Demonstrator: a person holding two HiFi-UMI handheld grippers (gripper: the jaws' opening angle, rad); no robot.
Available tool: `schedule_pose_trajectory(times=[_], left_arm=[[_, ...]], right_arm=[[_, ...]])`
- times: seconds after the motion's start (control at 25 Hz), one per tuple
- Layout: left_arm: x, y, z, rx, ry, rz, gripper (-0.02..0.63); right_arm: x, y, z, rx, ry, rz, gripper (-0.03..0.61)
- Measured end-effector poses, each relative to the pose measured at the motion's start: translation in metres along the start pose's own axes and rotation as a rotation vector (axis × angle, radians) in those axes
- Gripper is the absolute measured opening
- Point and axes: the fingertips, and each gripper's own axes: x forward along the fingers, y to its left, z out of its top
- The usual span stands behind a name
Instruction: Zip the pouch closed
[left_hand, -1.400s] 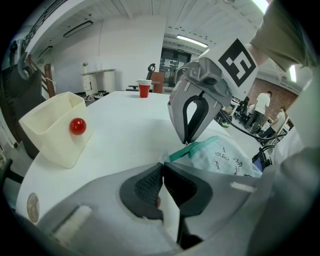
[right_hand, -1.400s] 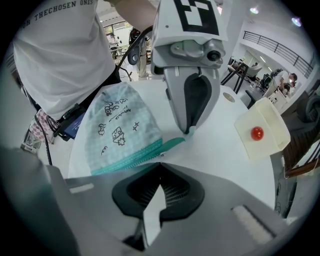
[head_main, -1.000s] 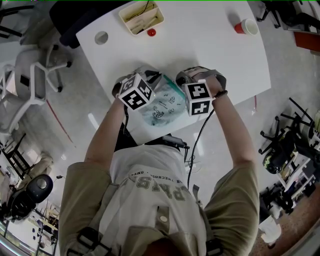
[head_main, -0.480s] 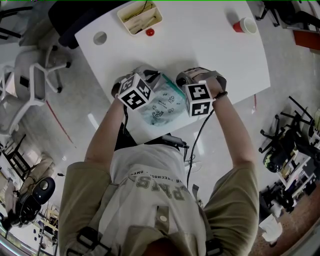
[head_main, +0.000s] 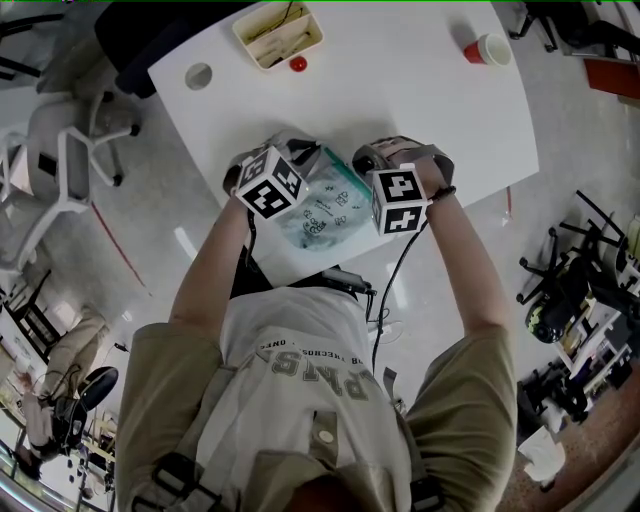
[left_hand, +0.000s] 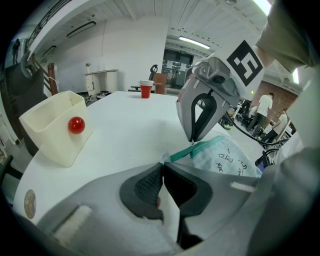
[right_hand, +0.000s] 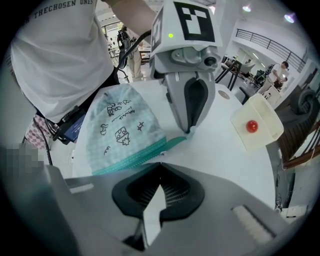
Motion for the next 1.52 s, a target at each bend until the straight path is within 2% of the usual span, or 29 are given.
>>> schedule_pose_trajectory(times=[0.52, 0.68, 0.88, 1.08, 1.28, 1.52], left_arm=[[0.002, -0.002, 0.001, 0.001, 0.002, 0.014, 0.020], [0.000, 0.003, -0.003, -0.010, 0.009, 0.042, 0.018], [-0.005, 0.006, -0.006, -0.011, 0.011, 0.040, 0.018], [-0.005, 0.008, -0.008, -0.008, 0.019, 0.048, 0.018], [-0.009, 0.012, -0.013, -0.019, 0.021, 0.059, 0.018], [-0.014, 0.018, -0.016, -0.016, 0.024, 0.082, 0.018]], right_arm=[[-0.001, 0.001, 0.000, 0.006, 0.000, -0.015, 0.002], [0.000, 0.009, -0.001, -0.012, 0.011, 0.001, 0.002], [-0.003, 0.013, -0.008, 0.045, 0.002, 0.007, 0.002], [-0.003, 0.021, -0.007, 0.039, 0.005, 0.030, 0.002], [0.004, 0.029, -0.025, 0.038, 0.045, 0.016, 0.002], [-0.002, 0.037, -0.026, 0.062, 0.035, 0.024, 0.002]])
